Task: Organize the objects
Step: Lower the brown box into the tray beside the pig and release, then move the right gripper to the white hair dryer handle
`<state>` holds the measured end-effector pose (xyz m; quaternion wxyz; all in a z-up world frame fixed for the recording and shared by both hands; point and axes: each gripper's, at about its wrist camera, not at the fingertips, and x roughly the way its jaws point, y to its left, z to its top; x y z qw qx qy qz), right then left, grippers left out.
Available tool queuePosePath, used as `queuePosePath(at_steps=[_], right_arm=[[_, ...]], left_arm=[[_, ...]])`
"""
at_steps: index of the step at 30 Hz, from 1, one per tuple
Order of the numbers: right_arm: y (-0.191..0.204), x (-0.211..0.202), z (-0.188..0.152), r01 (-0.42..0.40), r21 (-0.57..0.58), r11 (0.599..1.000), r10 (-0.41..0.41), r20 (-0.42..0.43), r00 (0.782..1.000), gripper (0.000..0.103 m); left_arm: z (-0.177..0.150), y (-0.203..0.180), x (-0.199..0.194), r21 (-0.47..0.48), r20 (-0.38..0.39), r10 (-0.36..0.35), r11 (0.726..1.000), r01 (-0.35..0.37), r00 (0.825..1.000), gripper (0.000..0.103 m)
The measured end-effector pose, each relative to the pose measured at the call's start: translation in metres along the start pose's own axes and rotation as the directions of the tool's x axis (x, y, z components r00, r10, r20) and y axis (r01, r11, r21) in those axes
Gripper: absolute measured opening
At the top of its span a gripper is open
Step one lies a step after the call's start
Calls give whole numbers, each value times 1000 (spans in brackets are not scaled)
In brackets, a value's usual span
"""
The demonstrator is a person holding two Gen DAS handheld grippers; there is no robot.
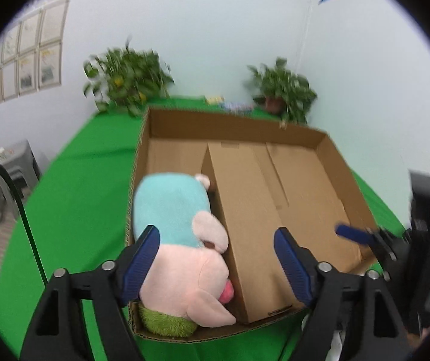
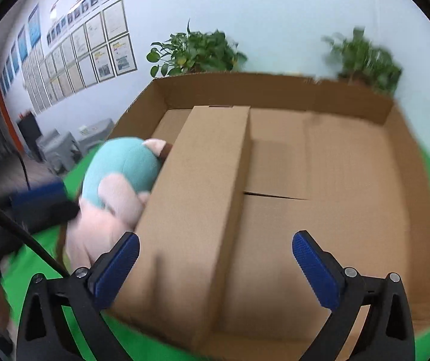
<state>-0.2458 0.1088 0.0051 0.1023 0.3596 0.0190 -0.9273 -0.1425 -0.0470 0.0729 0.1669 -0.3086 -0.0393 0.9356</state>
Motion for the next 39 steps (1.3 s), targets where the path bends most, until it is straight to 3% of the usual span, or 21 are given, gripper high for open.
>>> queuePosePath(at_steps=[4, 12, 27, 31, 39], right_arm=[[6, -46, -31, 71, -13, 997, -70, 24, 997, 102], [-18, -121, -87, 92, 22, 995, -93, 43, 995, 102], [-46, -167, -133, 76, 95, 993, -80, 40, 996, 102], [-47, -169, -140, 44, 112, 993, -46, 21, 999, 102], [-45, -182, -179, -54, 104, 993, 55, -13, 998, 102]], left_arm=[[-6, -17, -18, 51, 38, 7, 999, -9, 999, 79], [-26, -48, -22, 60, -7, -27, 998, 27, 1000, 79], [-46, -86, -18, 84, -93, -129, 987, 137, 987, 79], [-57, -94, -15, 77, -128, -171, 980, 182, 977, 79], [-97, -97, 3, -17, -251, -288, 956, 293, 924, 79]])
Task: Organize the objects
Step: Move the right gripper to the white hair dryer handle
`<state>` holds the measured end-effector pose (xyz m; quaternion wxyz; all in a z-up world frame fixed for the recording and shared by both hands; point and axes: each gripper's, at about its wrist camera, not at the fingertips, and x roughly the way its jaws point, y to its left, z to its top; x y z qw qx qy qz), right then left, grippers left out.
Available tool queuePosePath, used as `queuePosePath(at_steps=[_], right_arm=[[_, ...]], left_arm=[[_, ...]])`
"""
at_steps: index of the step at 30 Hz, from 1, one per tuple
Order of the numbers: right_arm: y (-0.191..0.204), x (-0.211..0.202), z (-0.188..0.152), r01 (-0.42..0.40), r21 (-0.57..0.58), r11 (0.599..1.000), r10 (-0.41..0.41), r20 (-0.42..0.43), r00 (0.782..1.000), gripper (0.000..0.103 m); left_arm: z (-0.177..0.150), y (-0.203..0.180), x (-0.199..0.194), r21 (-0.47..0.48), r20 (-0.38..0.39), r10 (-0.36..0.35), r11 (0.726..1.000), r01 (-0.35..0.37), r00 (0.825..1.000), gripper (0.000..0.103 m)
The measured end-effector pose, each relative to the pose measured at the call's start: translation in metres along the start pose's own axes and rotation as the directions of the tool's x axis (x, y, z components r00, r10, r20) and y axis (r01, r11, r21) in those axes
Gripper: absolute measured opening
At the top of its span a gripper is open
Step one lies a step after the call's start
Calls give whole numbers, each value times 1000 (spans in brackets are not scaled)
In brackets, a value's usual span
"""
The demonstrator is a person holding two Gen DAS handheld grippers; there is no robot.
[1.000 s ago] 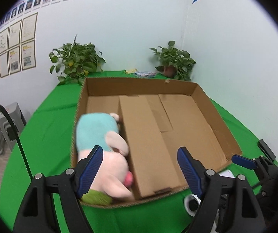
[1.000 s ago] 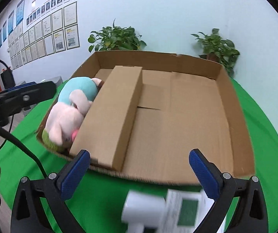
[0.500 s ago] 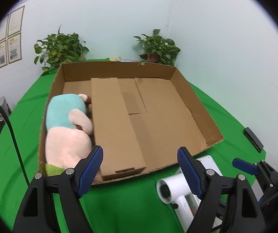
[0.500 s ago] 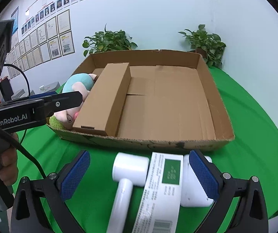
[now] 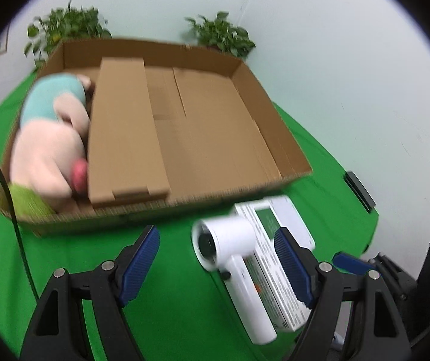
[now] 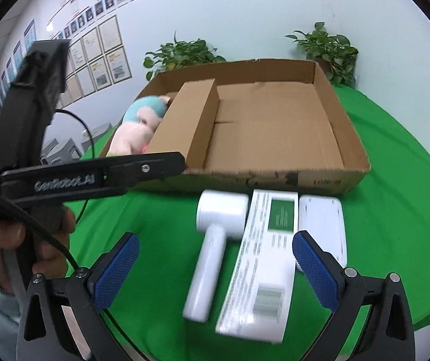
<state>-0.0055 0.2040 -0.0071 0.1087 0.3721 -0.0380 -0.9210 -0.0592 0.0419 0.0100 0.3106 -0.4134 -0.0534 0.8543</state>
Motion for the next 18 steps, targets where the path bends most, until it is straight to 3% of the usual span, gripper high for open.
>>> queuePosePath(at_steps=[5, 9, 13, 14, 16, 18], right_arm=[[5, 12, -31, -42, -21, 999, 41, -78, 996, 96], [13, 24, -43, -62, -40, 997, 57, -120, 991, 80], [19, 28, -45, -56, -68, 996, 48, -115, 992, 75], [20, 28, -45, -50, -72, 996, 42, -112, 993, 73], [23, 27, -44, -35, -85, 996, 25, -115, 993, 56], [26, 25, -45, -36, -96, 995, 24, -120, 993, 55]], left_arm=[[-14, 6, 21, -68, -67, -88, 994, 84, 994, 78], [-28, 5, 39, -107, -120, -142, 986, 129, 983, 77], [-35, 1, 50, -126, -150, -173, 980, 155, 973, 76], [-36, 0, 53, -129, -158, -177, 979, 158, 971, 71], [-39, -3, 57, -125, -173, -182, 979, 161, 968, 66], [-40, -6, 61, -129, -188, -188, 978, 166, 964, 66]])
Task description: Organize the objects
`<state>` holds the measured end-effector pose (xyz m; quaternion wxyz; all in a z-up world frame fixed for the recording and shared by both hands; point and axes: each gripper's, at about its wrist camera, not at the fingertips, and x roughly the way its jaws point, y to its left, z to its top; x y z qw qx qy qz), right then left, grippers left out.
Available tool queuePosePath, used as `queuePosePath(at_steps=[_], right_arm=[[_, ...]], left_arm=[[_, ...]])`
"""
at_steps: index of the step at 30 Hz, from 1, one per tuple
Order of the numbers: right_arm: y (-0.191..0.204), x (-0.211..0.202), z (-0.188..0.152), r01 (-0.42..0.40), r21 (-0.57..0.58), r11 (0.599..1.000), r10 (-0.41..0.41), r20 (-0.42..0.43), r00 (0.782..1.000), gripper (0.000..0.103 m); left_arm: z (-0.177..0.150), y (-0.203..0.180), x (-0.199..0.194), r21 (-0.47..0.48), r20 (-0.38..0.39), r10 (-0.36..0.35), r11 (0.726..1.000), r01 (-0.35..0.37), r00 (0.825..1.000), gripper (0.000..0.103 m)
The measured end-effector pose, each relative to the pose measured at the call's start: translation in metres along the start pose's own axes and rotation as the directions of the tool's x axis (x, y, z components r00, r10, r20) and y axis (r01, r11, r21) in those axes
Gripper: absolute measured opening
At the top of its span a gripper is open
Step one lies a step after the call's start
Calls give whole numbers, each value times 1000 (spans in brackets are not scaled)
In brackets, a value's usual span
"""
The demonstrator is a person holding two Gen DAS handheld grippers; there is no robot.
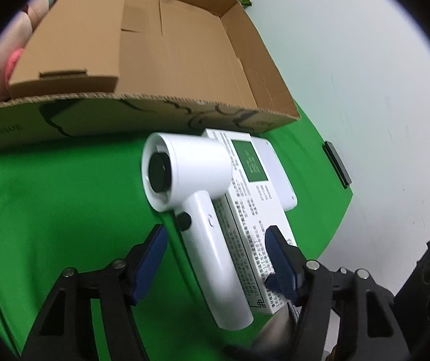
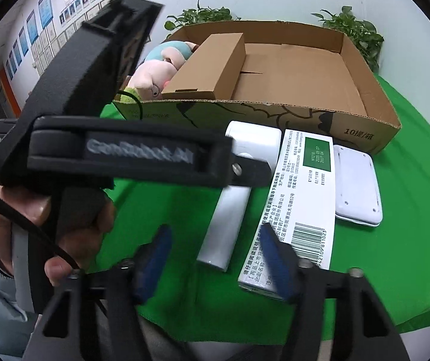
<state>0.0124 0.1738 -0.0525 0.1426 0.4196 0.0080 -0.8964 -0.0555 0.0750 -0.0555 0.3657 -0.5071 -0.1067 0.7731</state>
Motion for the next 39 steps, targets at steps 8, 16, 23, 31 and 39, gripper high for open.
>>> queuePosePath(at_steps=[8, 16, 23, 31, 39], right_arm=[[5, -3, -4, -53, -2, 999, 53, -19, 998, 52], [-1, 4, -6, -78, 36, 996, 80, -59, 995, 45], [0, 6, -6, -62, 27, 998, 63, -68, 996, 40], [0, -14, -22, -111, -11, 994, 110, -51, 993, 28], [-12, -41, -31, -99, -66, 993, 103, 47, 994, 84]], left_arm=[[-3, 2, 16, -30, -49, -3, 1000, 1, 999, 54], [-6, 7, 10, -68, -43, 19, 997, -22, 999, 33], [-16, 12, 2, -110, -42, 23, 994, -27, 999, 31], [-37, 4, -4, -153, -48, 16, 988, -23, 999, 31], [-28, 7, -17, -138, -18, -9, 990, 7, 1000, 40]])
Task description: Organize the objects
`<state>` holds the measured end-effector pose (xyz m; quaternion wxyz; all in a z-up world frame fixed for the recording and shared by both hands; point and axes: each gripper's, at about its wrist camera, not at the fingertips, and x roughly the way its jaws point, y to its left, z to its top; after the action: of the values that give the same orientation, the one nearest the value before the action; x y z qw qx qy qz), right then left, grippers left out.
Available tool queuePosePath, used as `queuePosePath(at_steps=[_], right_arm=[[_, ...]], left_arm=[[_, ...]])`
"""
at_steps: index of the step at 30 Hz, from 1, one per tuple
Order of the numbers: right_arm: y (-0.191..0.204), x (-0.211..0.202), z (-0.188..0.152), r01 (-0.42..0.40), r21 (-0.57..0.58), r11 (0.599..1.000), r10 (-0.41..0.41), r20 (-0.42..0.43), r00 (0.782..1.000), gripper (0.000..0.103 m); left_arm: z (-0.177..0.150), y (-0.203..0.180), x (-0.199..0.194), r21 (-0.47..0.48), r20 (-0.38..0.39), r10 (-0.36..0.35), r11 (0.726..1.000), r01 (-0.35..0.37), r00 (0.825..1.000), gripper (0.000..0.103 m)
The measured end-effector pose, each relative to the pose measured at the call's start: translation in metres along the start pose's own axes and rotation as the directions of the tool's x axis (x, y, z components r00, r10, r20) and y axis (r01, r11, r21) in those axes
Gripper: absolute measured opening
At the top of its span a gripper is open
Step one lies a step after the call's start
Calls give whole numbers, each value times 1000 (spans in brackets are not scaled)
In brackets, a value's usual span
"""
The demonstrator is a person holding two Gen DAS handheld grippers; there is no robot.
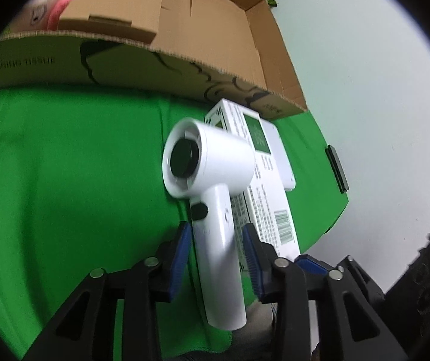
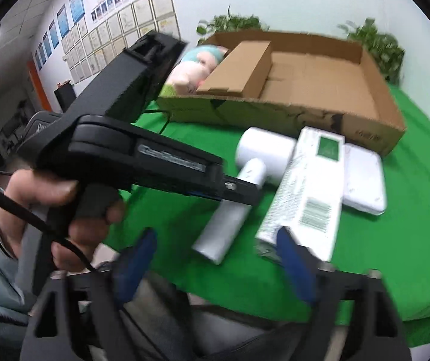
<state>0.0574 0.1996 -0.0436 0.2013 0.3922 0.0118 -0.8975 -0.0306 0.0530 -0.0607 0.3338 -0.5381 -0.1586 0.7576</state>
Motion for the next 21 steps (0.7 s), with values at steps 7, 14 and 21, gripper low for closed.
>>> queuePosePath(at_steps=[7, 14, 21], right_arm=[[-9, 5, 1, -80, 81, 994, 83, -31, 996, 69], [19, 15, 6, -145, 12, 989, 146, -48, 988, 55], [17, 38, 17, 9, 20, 1000, -7, -106, 994, 52]], left_arm=[[16, 1, 21, 9, -57, -18, 1000, 19, 998, 45], [23, 5, 29, 14, -91, -21, 1000, 22, 996, 32], [27, 6, 29, 19, -121, -29, 999, 32, 992, 32]])
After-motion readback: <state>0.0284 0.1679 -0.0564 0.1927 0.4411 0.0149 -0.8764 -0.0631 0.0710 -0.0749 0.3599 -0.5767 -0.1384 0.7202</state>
